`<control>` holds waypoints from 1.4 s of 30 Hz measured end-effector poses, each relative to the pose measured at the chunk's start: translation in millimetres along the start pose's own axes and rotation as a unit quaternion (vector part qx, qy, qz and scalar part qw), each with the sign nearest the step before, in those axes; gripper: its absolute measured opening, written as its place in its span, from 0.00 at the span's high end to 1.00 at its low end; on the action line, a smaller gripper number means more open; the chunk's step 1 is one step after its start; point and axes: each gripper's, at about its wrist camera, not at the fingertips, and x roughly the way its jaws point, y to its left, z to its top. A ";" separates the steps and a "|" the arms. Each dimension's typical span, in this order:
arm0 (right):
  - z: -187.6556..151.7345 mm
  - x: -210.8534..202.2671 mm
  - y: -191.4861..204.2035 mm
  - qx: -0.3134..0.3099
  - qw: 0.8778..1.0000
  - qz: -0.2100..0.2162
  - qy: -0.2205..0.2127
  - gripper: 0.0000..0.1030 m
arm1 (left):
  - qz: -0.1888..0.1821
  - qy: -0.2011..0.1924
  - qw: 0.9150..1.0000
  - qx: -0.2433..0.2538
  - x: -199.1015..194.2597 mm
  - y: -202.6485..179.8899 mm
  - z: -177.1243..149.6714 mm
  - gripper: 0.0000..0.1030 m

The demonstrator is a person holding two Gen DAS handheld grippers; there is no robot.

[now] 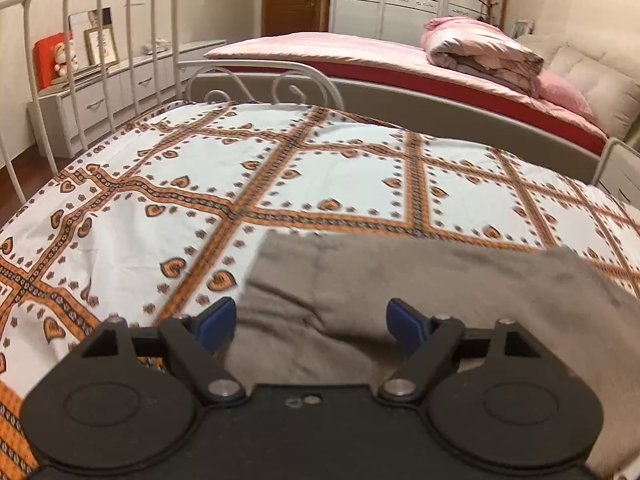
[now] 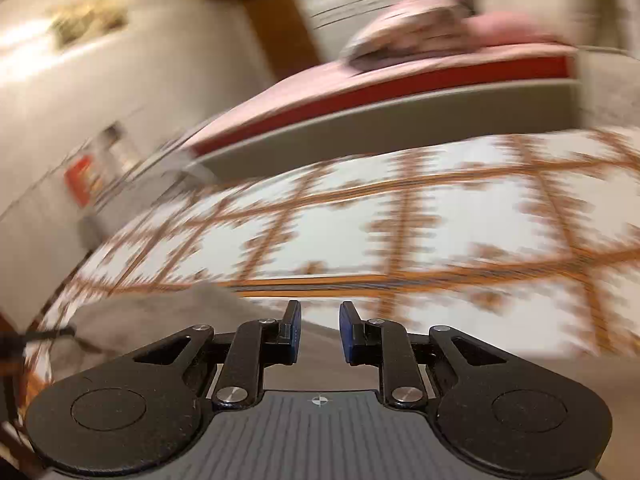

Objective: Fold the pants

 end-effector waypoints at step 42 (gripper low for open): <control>33.1 203.2 118.3 -0.241 0.963 0.059 0.108 0.98 | -0.050 0.012 0.998 0.035 55.9 -3.6 25.0 0.74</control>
